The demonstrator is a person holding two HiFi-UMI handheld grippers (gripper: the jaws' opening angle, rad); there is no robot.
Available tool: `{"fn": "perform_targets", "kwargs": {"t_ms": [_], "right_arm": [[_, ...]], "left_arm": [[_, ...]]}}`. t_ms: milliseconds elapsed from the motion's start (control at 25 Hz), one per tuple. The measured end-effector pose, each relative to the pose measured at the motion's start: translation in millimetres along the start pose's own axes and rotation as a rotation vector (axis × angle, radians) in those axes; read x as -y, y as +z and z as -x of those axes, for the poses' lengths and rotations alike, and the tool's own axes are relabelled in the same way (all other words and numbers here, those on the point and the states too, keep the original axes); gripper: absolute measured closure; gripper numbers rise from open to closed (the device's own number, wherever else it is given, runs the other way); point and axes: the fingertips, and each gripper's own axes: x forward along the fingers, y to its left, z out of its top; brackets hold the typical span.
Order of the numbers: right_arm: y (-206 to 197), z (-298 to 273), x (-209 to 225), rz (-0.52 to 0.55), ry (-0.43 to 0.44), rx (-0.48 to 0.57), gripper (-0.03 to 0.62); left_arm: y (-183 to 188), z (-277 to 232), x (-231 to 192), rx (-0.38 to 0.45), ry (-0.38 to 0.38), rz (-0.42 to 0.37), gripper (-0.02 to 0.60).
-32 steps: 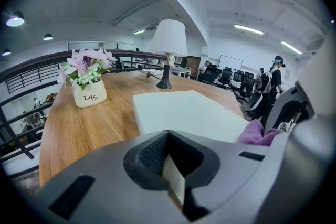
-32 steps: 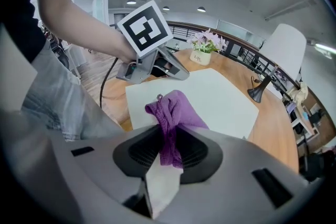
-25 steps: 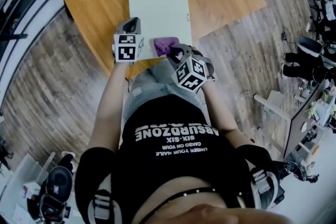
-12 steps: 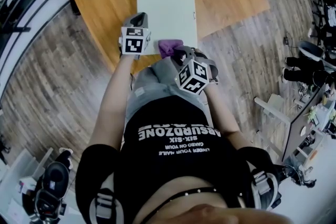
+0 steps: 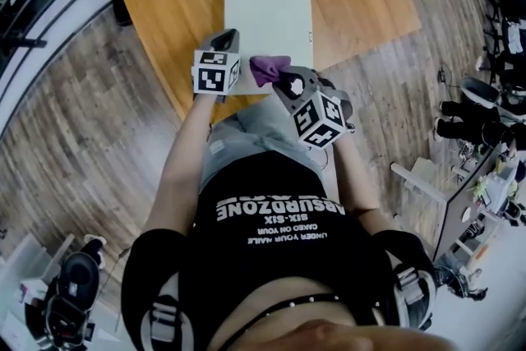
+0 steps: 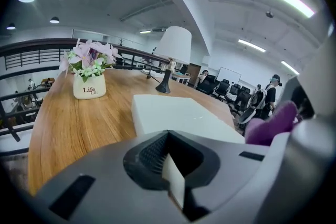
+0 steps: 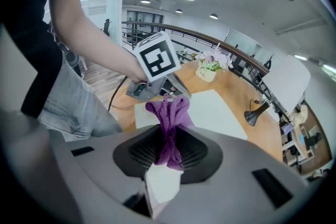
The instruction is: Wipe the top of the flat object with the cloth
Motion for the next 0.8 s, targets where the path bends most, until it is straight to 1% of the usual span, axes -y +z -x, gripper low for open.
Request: {"fn": "perform_targets", "kwargs": {"t_ms": [200,440,520,600,720,800], "right_arm": [[33.6,-7.5,61.9,0.015,-0.104,0.027,0.491],[78.3,-33.6,133.2,0.016,-0.202,0.067,0.491],[89.4,-47.1,151.0,0.021,-0.215,0.065,0.491],[97.2,-64.1,165.4,0.027,-0.215,0.054,0.491],[99.3,-92.2,178.4,0.018,-0.202,0.013,0.491],[97.8,-110.5,184.1,0.011,-0.195,-0.017,0.491]], "left_arm": [[3.2,16.7,-13.2,0.017,-0.021,0.012,0.565],[9.9,31.1,-24.2,0.050,-0.078,0.050,0.565],[9.8,32.9,-26.2,0.054,-0.094,0.061,0.565],[9.1,32.3,-28.2,0.047,-0.101,0.048,0.565],[5.8,31.3,-29.1,0.028,-0.109,0.021,0.565],[1.5,29.4,-33.1,0.024,-0.113,0.026,0.565]]}}
